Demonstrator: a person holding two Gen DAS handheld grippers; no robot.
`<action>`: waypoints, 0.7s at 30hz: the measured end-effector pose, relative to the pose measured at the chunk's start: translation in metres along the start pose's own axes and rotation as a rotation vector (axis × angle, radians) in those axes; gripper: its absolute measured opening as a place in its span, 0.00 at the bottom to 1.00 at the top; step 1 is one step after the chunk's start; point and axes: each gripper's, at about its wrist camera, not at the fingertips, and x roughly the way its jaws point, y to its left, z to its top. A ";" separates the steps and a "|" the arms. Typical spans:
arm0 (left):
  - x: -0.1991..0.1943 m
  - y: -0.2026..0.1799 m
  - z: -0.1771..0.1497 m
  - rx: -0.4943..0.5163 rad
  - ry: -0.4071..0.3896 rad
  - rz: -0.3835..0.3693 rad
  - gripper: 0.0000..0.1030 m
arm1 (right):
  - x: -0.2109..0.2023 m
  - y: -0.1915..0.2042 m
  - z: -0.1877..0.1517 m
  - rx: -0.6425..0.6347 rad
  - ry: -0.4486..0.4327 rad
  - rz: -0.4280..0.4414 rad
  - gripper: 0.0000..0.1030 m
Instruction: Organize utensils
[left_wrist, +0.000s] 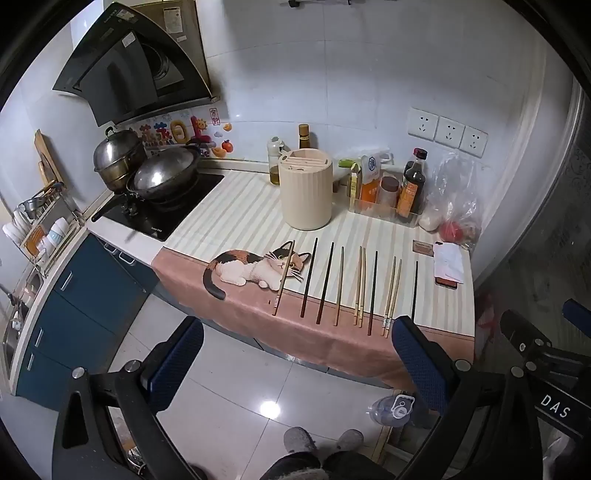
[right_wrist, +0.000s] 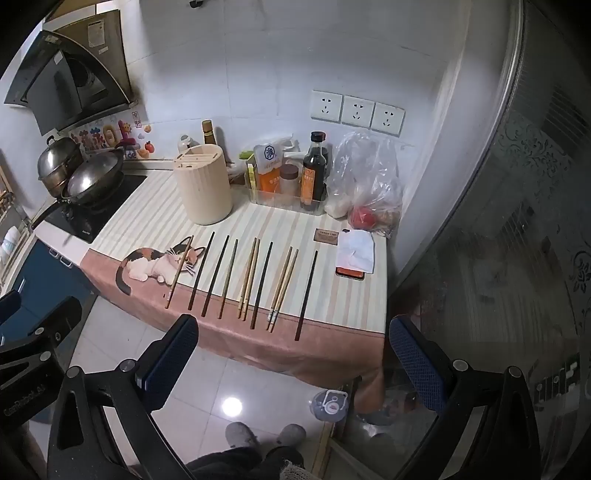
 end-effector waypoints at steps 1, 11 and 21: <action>0.000 0.000 0.000 -0.001 -0.002 -0.002 1.00 | 0.000 0.000 0.000 0.000 0.002 -0.006 1.00; -0.003 0.003 0.004 0.004 -0.012 -0.002 1.00 | 0.001 -0.004 0.005 0.010 -0.007 -0.008 1.00; -0.003 0.000 0.005 0.009 -0.012 -0.001 1.00 | -0.001 -0.001 0.003 0.009 -0.010 -0.012 1.00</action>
